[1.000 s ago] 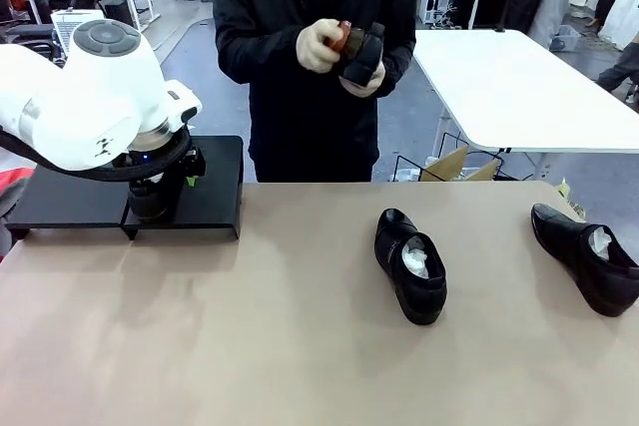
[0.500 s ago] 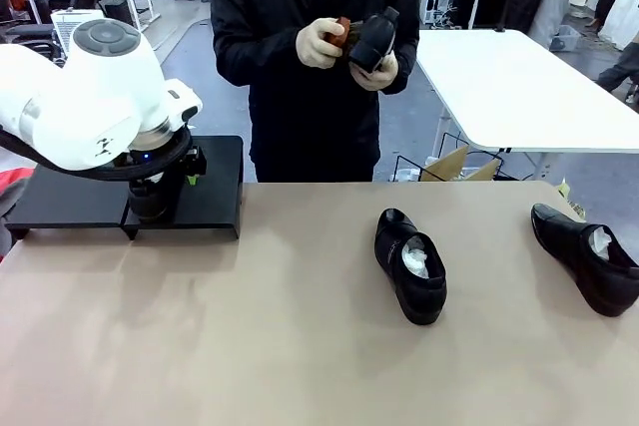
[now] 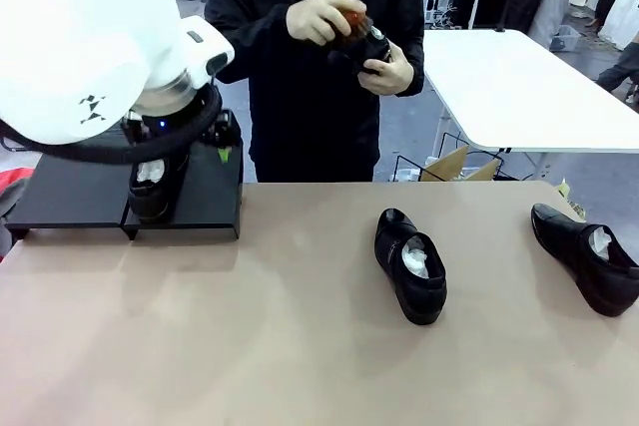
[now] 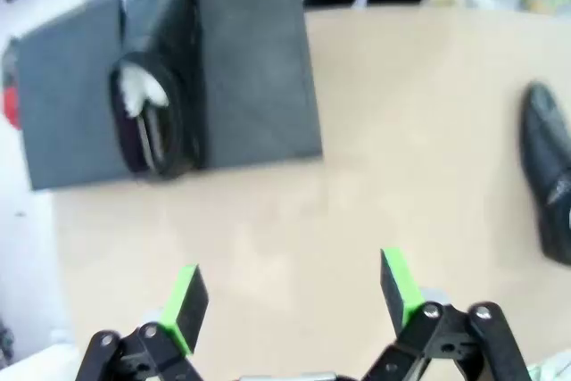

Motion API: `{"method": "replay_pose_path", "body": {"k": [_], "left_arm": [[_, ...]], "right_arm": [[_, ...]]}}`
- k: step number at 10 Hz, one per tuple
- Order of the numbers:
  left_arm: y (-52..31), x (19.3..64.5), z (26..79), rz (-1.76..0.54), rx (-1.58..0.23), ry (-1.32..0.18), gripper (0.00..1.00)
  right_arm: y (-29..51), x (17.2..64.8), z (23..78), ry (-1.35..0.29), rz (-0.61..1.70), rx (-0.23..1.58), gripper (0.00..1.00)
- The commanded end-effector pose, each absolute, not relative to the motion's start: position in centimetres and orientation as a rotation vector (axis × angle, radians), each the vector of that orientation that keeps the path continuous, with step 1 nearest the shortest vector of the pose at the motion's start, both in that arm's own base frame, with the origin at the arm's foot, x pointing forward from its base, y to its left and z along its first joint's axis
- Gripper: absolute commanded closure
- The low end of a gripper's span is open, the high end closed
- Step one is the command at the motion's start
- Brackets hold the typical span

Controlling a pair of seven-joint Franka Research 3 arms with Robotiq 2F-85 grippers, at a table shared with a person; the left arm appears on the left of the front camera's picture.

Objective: Organize the shoes by placing them on the stand.
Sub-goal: Pick up one Shoe and place it in the middle of the table.

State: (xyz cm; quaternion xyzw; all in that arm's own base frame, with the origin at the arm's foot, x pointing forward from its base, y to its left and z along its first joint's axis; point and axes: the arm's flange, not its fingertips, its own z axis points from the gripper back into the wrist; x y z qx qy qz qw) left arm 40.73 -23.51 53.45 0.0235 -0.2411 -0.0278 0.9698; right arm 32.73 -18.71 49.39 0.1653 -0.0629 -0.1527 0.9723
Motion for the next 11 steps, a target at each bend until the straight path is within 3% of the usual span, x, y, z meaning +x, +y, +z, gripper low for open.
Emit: {"method": "replay_pose_path", "body": {"k": [1, 3, 5, 6, 7, 8, 11], "left_arm": [[-21.9, 39.9, 51.8, -0.090, 0.053, -0.275, 0.00], [-19.3, 40.5, 49.4, -0.030, -0.013, -0.129, 0.00], [-17.1, 43.0, 45.5, 0.079, -0.042, -0.059, 0.00], [-19.6, 40.2, 48.0, -0.024, 0.004, -0.119, 0.00], [-19.6, 40.2, 48.0, -0.024, 0.004, -0.119, 0.00], [-19.6, 40.2, 48.0, -0.024, 0.004, -0.119, 0.00], [-19.6, 40.2, 48.0, -0.024, 0.004, -0.119, 0.00]], "right_arm": [[-18.7, 32.7, 49.4, -0.127, -0.308, 0.334, 0.00], [-16.1, 33.0, 48.9, -0.048, -0.047, 0.280, 0.00], [-13.3, 34.0, 47.7, 0.076, 0.083, 0.376, 0.00], [-11.1, 34.4, 47.6, 0.126, 0.036, 0.356, 0.00], [-13.7, 33.4, 48.0, 0.017, 0.007, 0.344, 0.00], [-13.7, 33.4, 48.0, 0.017, 0.007, 0.344, 0.00], [-4.1, 36.7, 43.6, 0.172, 0.308, 0.331, 0.00]]}}
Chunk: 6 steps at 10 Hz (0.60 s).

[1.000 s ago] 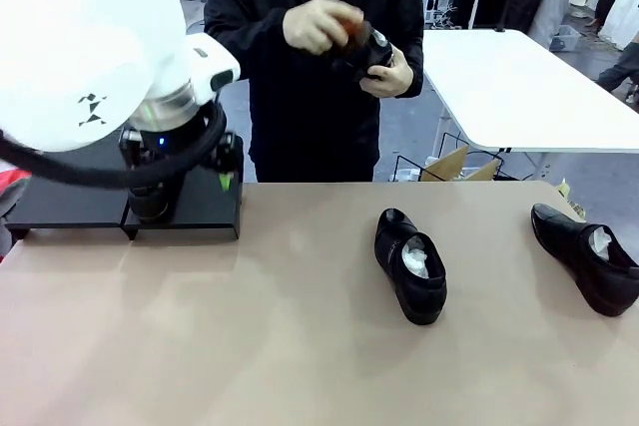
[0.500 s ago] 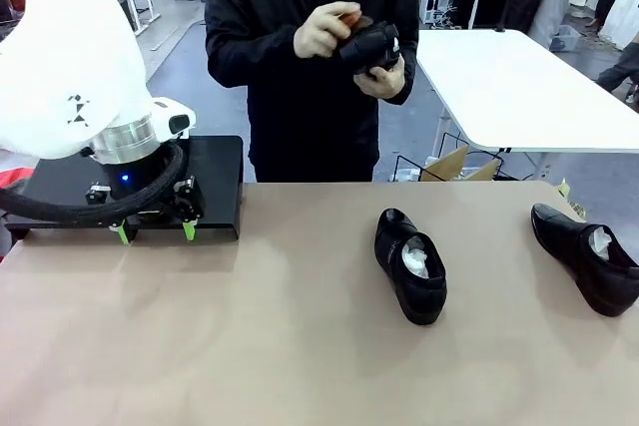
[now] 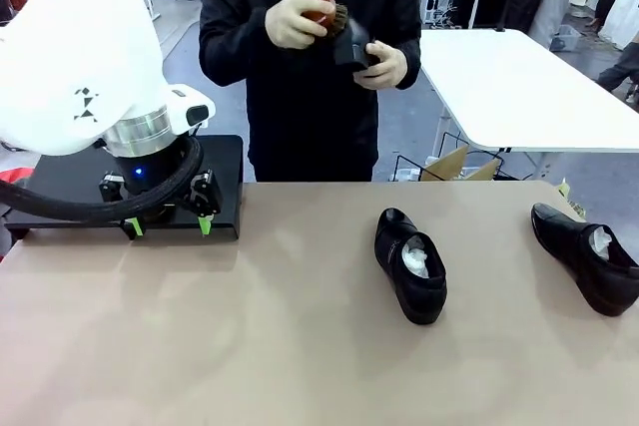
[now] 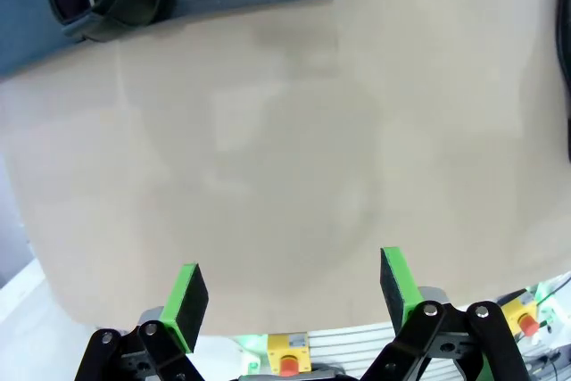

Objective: Organize the shoes by placing them on the stand.
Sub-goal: Pick up one Shoe and place it in the middle of the table.

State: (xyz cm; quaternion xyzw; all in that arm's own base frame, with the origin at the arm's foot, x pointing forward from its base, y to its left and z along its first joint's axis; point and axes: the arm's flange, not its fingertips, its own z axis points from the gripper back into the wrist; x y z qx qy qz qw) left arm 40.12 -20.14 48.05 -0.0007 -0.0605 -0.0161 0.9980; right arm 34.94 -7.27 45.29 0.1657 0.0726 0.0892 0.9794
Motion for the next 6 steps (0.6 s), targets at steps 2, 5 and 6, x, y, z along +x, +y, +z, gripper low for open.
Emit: {"method": "replay_pose_path", "body": {"k": [2, 5, 6], "left_arm": [[-19.6, 40.2, 48.0, -0.024, 0.004, -0.119, 0.00], [-19.6, 40.2, 48.0, -0.024, 0.004, -0.119, 0.00], [-19.6, 40.2, 48.0, -0.024, 0.004, -0.119, 0.00]], "right_arm": [[0.6, 38.7, 40.9, 0.083, 0.287, 0.141, 0.00], [0.2, 43.2, 38.9, 0.006, 0.169, -0.041, 0.00], [0.3, 44.0, 38.3, 0.002, 0.143, -0.068, 0.00]]}}
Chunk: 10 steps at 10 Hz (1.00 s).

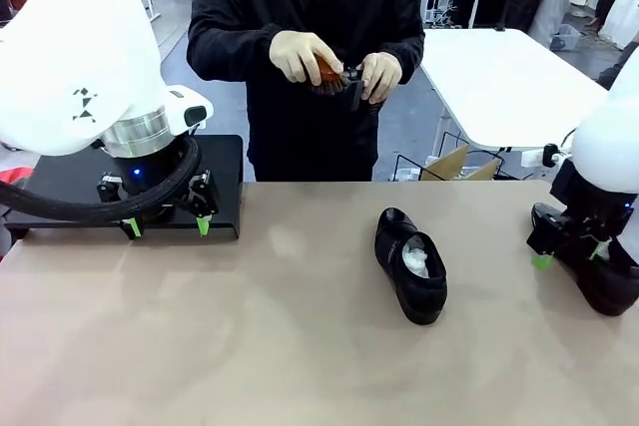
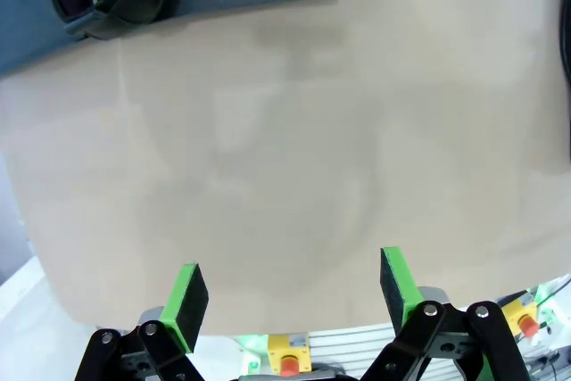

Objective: Organize the shoes by placing them on the stand.
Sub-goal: Pick up one Shoe and place it in the middle of the table.

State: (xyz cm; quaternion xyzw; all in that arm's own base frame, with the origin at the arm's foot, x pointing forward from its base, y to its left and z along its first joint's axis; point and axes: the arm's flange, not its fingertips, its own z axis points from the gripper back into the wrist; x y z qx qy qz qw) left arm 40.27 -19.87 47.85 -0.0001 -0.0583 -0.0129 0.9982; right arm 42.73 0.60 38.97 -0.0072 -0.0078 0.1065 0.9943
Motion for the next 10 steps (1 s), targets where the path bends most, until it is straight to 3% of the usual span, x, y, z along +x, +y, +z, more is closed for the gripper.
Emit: {"method": "replay_pose_path", "body": {"k": [1, 10], "left_arm": [[-19.6, 40.2, 48.0, -0.024, 0.004, -0.119, 0.00], [-19.6, 40.2, 48.0, -0.024, 0.004, -0.119, 0.00]], "right_arm": [[-0.9, 44.2, 38.2, 0.009, 0.134, -0.066, 0.00], [-5.5, 46.9, 34.3, -0.003, 0.073, -0.034, 0.00]]}}
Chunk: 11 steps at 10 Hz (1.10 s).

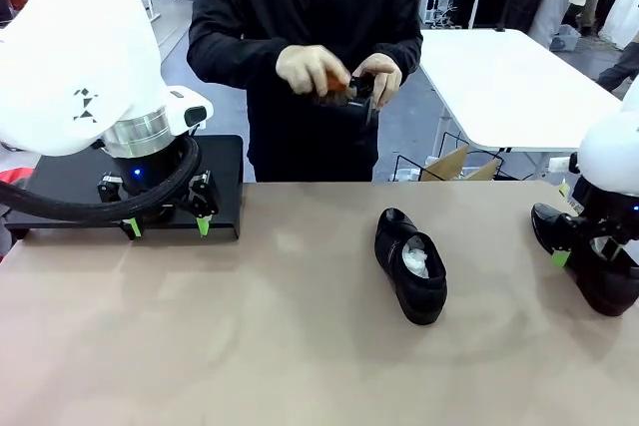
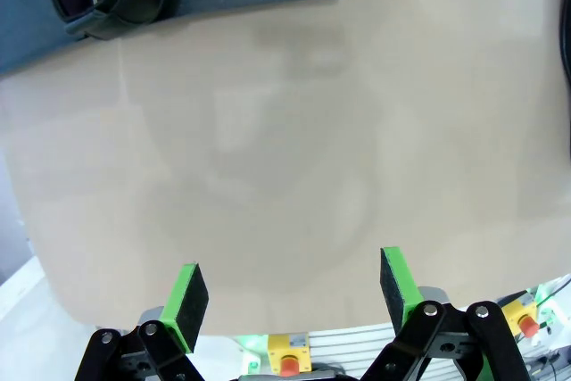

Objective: Organize the shoes by placing them on the stand.
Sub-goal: Pick up one Shoe and place it in the middle of the table.

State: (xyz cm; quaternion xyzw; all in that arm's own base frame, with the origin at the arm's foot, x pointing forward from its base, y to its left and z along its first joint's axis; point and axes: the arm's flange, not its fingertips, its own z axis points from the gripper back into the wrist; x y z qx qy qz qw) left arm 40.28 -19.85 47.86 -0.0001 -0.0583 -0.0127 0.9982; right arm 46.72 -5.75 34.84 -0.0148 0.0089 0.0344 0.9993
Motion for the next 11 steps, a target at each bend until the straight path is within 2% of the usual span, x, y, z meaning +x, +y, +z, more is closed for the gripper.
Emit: {"method": "replay_pose_path", "body": {"k": [1, 2, 3, 7, 8, 11], "left_arm": [[-19.6, 40.2, 48.0, -0.024, 0.004, -0.119, 0.00], [-19.6, 40.2, 48.0, -0.024, 0.004, -0.119, 0.00], [-19.6, 40.2, 48.0, -0.024, 0.004, -0.119, 0.00], [-19.6, 40.2, 48.0, -0.024, 0.004, -0.119, 0.00], [-19.6, 40.2, 48.0, -0.024, 0.004, -0.119, 0.00], [-19.6, 40.2, 48.0, -0.024, 0.004, -0.119, 0.00]], "right_arm": [[-5.2, 47.0, 33.7, -0.012, 0.070, -0.027, 0.00], [-5.3, 47.1, 33.5, -0.043, 0.069, -0.030, 0.00], [-5.3, 46.8, 33.6, -0.061, 0.078, -0.042, 0.15], [-5.6, 46.3, 33.3, -0.063, 0.072, -0.077, 0.88], [-5.5, 45.9, 33.3, -0.070, 0.073, -0.080, 1.00], [-5.7, 45.5, 33.7, -0.110, 0.067, -0.058, 1.00]]}}
